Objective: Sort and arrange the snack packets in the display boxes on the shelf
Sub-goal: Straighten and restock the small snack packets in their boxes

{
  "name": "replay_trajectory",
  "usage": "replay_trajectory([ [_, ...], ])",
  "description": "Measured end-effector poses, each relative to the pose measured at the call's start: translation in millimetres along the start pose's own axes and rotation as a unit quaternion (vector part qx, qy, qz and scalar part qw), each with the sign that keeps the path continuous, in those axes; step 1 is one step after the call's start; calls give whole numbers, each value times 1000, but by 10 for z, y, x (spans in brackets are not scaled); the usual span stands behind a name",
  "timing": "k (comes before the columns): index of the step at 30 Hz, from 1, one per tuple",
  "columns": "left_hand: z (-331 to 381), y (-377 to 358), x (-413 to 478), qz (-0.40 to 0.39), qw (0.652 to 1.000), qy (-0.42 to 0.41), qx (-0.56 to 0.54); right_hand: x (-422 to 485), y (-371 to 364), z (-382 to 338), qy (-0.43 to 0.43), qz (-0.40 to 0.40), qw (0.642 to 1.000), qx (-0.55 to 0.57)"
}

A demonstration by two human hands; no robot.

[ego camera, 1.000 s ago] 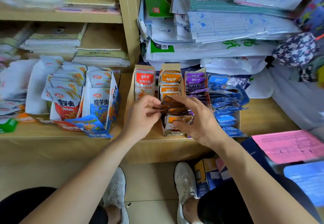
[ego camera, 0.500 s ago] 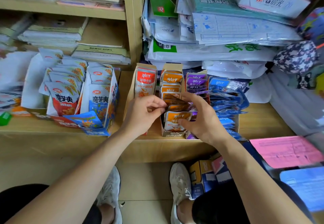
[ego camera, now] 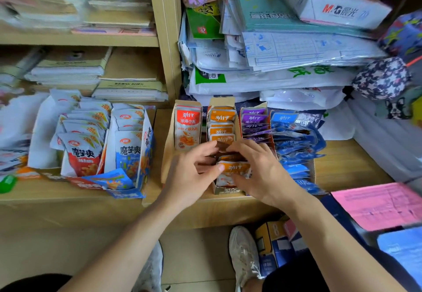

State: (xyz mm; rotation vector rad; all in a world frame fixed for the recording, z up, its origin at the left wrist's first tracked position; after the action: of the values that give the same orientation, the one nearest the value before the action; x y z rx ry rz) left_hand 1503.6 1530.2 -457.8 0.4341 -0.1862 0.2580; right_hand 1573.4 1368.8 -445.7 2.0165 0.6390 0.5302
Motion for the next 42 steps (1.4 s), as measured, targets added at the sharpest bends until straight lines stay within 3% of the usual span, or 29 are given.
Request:
replay_trajectory([
  [3,20,164,185,-5,998,-21,55,-38,30,-4,-4,3,1000,-7],
  [6,54,267,459,16,980,-85,182,-68,52,-6,-5,-4,1000,-19],
  [12,110,59,933,-79,870,-198,444,-69,59,25,-1,-29,1000,-9],
  [17,144,-76,1130,-76,810,-225,536,-58,63,37,-3,-48,999,1],
  [23,85,-77,1186,-77,848,-153,501,-69,123,0,5,-46,999,8],
  [27,75,-130,1174,-111,831,-140,527,-104,131,-12,-1,-38,999,19],
  [33,36,-70,1125,-109,867,-115,472,-111,113,6,0,-20,999,43],
  [42,286,100,1134,-4,854,-235,465,-40,88,13,-9,-1,999,34],
])
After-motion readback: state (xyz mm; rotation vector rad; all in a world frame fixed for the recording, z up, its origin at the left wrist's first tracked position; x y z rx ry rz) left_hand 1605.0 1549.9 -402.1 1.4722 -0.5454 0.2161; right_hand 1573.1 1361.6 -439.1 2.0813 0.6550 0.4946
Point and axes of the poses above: each hand's wrist, its own x-axis towards the middle knuckle, its own y-axis out of the back of the hand, z = x × y, the point moved 5 cm from there along x, towards the middle knuckle, and after that the axes turned 5 degrees about -y, right-handed, at the moved point
